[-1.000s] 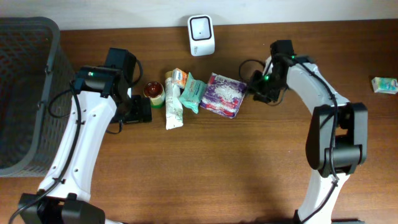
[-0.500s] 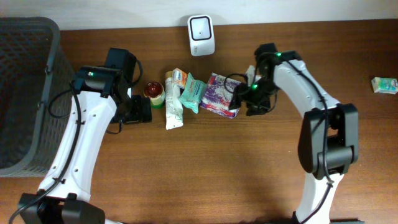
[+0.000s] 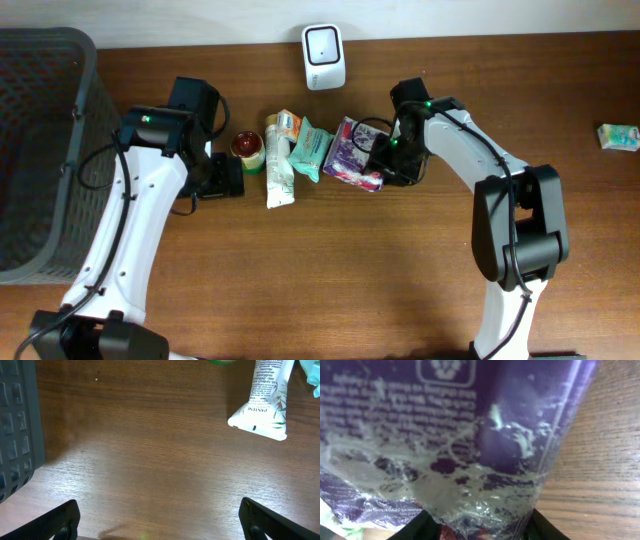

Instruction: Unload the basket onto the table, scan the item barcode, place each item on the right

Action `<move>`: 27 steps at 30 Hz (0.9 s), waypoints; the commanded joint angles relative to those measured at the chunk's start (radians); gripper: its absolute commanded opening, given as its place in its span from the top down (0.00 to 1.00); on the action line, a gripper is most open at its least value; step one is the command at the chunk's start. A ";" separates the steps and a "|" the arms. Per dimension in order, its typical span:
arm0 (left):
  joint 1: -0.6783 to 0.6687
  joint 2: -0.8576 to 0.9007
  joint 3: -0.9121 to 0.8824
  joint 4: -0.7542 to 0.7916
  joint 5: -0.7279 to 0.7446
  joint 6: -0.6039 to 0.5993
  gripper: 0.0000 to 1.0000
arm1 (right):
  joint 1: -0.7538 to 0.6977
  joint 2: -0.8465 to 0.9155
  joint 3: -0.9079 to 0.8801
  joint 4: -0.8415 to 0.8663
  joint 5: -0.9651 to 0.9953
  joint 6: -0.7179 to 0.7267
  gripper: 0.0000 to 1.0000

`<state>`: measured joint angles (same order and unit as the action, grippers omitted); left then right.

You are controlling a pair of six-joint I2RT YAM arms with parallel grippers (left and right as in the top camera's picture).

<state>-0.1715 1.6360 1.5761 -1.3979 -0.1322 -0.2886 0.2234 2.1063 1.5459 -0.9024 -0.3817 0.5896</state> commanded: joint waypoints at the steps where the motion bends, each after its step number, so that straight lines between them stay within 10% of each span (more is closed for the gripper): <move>1: 0.003 -0.015 -0.005 -0.001 -0.007 -0.010 0.01 | -0.002 -0.012 -0.017 -0.053 0.024 -0.158 0.57; 5: 0.003 -0.015 -0.005 -0.001 -0.007 -0.010 0.01 | -0.007 -0.027 0.016 -0.127 0.049 -0.373 0.75; 8: 0.003 -0.015 -0.005 -0.001 -0.007 -0.010 0.01 | -0.029 -0.027 0.088 -0.228 0.126 -0.403 0.71; 20: 0.003 -0.015 -0.005 -0.001 -0.007 -0.010 0.01 | -0.029 -0.027 0.289 -0.408 0.105 -0.478 0.02; 27: 0.003 -0.015 -0.005 -0.001 -0.007 -0.010 0.01 | -0.146 -0.027 0.364 -0.438 0.127 -0.564 0.01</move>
<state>-0.1715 1.6360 1.5761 -1.3979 -0.1322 -0.2886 0.1452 2.1025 1.8935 -1.3296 -0.2714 0.0711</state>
